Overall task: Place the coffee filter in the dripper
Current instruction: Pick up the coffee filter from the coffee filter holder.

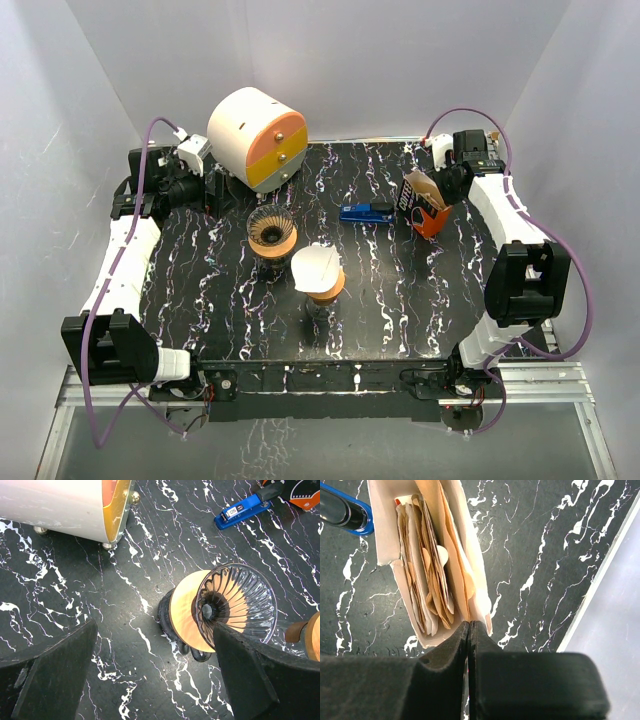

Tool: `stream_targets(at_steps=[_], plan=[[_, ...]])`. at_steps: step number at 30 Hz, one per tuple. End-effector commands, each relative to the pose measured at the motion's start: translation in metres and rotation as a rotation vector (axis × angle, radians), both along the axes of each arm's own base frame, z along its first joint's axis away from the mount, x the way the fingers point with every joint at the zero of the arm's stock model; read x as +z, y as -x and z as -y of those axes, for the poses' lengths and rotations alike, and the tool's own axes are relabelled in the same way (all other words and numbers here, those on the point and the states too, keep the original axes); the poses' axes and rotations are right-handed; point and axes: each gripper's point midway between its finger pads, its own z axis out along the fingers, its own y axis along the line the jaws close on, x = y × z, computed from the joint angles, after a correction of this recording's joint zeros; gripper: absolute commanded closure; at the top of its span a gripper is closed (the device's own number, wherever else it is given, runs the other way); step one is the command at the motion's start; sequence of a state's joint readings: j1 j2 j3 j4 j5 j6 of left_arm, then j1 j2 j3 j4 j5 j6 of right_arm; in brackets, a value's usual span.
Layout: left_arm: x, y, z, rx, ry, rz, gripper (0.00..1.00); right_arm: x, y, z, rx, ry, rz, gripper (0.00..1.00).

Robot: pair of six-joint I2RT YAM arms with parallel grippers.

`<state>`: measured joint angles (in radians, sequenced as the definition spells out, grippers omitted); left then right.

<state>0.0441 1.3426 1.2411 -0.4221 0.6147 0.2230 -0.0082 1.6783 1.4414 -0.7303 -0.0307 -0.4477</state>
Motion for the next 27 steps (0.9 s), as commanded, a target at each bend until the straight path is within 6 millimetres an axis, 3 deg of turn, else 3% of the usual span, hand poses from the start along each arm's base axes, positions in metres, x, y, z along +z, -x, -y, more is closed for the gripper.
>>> stream_targets(at_steps=[1,17,27], plan=[[0.013,0.007,0.002,-0.014,0.022,0.038,0.01,0.021,-0.011,0.002,-0.001,0.02,0.091,1.0],[0.013,0.009,0.004,-0.021,0.032,0.036,0.01,0.054,0.001,-0.011,0.025,-0.05,0.149,1.0],[0.014,0.009,0.005,-0.024,0.04,0.038,0.01,0.056,0.022,-0.014,0.026,-0.066,0.119,1.0]])
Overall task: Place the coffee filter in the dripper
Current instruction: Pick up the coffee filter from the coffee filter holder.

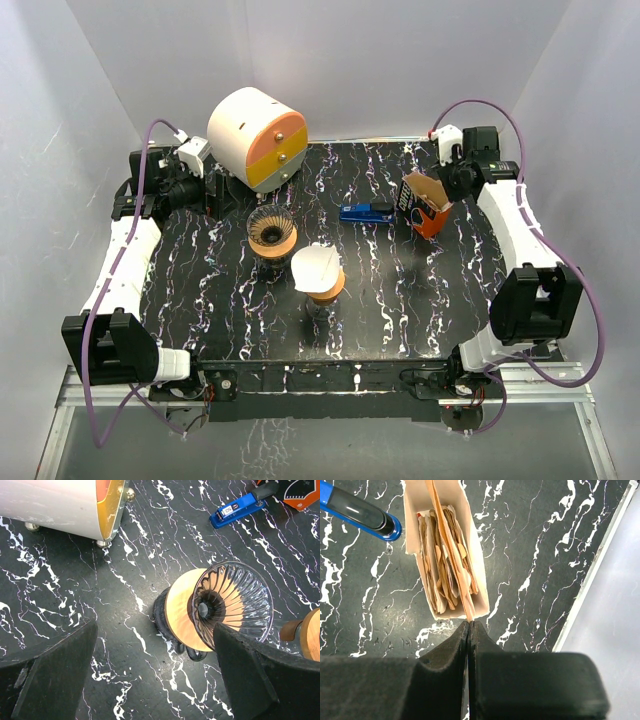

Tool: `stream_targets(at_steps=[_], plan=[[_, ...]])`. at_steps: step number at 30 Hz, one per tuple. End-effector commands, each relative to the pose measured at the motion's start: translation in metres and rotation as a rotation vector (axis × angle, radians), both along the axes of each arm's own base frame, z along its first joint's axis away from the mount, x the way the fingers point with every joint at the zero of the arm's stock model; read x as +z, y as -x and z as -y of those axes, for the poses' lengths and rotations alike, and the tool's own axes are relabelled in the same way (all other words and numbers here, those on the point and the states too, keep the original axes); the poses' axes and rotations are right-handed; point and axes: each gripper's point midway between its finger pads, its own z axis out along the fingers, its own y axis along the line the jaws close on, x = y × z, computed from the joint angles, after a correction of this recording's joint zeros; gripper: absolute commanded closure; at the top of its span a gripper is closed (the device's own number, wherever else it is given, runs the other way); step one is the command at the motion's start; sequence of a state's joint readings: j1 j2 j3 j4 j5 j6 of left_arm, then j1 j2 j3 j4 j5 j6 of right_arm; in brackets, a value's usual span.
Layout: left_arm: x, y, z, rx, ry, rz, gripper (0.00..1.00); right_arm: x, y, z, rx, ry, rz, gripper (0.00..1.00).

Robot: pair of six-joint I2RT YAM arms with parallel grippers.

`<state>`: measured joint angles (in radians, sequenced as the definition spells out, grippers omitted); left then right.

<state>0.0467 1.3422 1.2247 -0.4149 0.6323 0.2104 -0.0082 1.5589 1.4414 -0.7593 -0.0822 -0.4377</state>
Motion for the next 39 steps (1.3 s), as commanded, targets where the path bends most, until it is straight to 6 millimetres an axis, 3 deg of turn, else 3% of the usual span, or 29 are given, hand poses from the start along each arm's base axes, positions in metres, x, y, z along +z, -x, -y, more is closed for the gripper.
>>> stream_targets(at_steps=[1,7,13,22,29,34,39], plan=[[0.018,0.007,0.003,-0.019,0.023,0.052,0.01,0.011,0.011,-0.005,0.005,-0.027,0.018,1.0],[0.018,0.007,0.004,-0.021,0.026,0.053,0.01,-0.002,0.028,-0.021,0.074,-0.086,-0.042,1.0],[0.018,0.007,0.004,-0.022,0.031,0.049,0.01,-0.008,0.03,-0.028,0.1,-0.117,-0.057,0.99],[0.016,0.008,0.003,-0.019,0.029,0.05,0.01,-0.005,0.02,-0.028,0.097,-0.12,-0.043,0.8],[0.014,0.008,0.003,-0.018,0.028,0.045,0.01,-0.007,0.013,-0.025,0.089,-0.102,-0.038,0.74],[0.014,0.008,0.002,-0.017,0.028,0.045,0.01,-0.009,0.009,-0.024,0.09,-0.095,-0.038,0.75],[0.015,0.008,0.002,-0.017,0.028,0.047,0.01,-0.004,0.005,-0.021,0.08,-0.076,-0.022,0.86]])
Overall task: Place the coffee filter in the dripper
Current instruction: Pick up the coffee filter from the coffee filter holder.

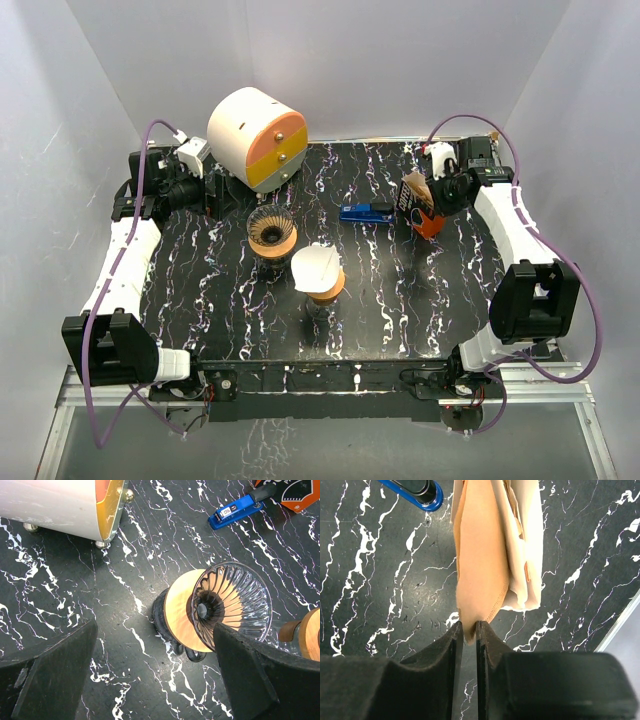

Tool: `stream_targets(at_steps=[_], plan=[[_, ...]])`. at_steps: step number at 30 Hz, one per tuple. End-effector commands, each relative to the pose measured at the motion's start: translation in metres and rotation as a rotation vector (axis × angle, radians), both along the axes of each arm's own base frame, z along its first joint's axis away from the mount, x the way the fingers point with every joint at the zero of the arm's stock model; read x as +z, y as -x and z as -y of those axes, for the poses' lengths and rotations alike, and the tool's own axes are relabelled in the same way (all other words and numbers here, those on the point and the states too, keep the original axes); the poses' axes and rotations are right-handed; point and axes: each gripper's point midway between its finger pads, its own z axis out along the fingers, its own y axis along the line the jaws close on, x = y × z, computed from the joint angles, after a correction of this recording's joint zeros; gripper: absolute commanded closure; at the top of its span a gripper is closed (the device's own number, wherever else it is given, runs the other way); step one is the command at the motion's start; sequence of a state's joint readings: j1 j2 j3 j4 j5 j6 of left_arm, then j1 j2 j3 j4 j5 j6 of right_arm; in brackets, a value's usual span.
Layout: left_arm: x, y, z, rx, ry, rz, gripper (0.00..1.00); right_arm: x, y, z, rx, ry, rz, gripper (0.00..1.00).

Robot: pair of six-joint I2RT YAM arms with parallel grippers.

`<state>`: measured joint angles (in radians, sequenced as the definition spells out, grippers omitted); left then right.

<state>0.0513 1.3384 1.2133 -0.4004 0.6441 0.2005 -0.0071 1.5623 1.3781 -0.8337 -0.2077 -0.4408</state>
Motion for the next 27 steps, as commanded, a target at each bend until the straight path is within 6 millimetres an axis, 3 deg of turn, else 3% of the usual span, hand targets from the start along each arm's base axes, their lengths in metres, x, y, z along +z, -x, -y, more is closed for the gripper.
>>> stream_targets(at_steps=[1,6,14,21,27], plan=[[0.015,0.008,0.002,-0.017,0.015,0.045,0.01,0.032,-0.024,0.003,-0.009,0.022,0.126,0.89],[0.016,0.007,0.002,-0.015,0.017,0.046,0.01,0.053,-0.025,0.007,-0.025,0.04,0.194,1.0],[0.02,0.007,0.005,-0.023,0.039,0.046,0.01,0.089,-0.014,0.0,0.004,0.009,0.296,1.0],[0.024,0.008,0.007,-0.029,0.048,0.052,0.01,0.106,-0.007,-0.003,0.016,-0.001,0.328,1.0],[0.039,0.009,0.016,-0.072,0.094,0.059,0.01,0.134,0.003,-0.027,0.13,-0.101,0.366,1.0]])
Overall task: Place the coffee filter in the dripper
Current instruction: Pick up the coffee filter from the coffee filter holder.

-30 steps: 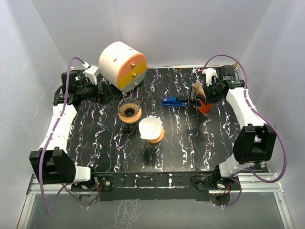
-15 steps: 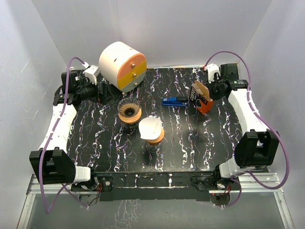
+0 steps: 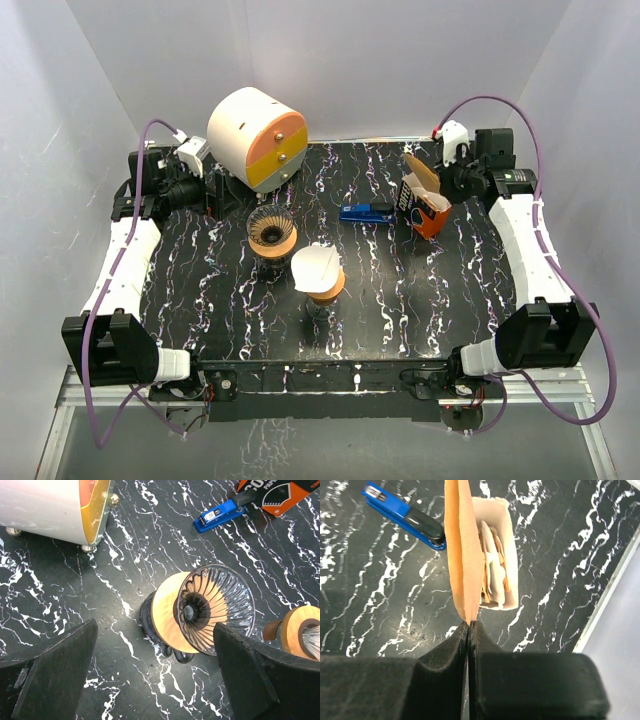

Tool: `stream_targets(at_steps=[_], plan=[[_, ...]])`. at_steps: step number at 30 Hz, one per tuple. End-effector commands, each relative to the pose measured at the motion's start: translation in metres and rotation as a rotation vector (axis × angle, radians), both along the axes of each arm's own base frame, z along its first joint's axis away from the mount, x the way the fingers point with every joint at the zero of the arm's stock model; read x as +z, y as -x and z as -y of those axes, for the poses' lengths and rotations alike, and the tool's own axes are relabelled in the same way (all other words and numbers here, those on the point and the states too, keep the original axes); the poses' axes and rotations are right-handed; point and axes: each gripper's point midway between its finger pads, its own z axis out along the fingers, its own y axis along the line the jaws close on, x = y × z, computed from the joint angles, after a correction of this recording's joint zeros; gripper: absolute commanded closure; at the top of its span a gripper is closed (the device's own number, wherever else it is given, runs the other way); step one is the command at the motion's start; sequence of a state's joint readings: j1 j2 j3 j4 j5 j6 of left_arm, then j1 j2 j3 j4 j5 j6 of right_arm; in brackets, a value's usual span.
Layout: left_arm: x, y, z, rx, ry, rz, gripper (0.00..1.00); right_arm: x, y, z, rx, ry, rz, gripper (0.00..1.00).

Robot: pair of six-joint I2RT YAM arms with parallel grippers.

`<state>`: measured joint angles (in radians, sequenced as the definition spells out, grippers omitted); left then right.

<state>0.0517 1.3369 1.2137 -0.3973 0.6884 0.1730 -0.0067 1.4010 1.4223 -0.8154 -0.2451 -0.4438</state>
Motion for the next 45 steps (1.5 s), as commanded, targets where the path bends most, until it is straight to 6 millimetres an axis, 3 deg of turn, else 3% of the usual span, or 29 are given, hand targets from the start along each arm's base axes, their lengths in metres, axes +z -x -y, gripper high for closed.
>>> stream_targets(at_steps=[1,5,9,20,25,30,45], plan=[[0.039,0.005,0.011,-0.059,0.057,0.075,0.01,0.062,0.003,-0.028,0.148,-0.088,0.149,1.0],[0.05,0.006,0.028,-0.133,0.035,0.082,0.02,0.09,0.023,-0.061,0.347,-0.179,0.191,1.0],[0.059,0.013,0.061,-0.296,-0.03,0.089,0.04,0.121,0.046,-0.094,0.547,-0.295,0.252,1.0],[0.125,0.039,0.146,-0.689,0.088,0.255,0.15,0.151,0.086,-0.145,0.883,-0.498,0.269,1.0],[0.143,0.054,0.175,-0.862,0.254,0.259,0.25,0.153,0.093,-0.159,0.949,-0.558,0.24,1.0],[0.153,0.056,0.195,-0.917,0.337,0.224,0.41,0.154,0.096,-0.165,0.981,-0.616,0.22,1.0],[0.141,0.072,0.22,-0.986,0.418,0.113,0.59,0.148,0.096,-0.173,0.991,-0.721,0.154,1.0]])
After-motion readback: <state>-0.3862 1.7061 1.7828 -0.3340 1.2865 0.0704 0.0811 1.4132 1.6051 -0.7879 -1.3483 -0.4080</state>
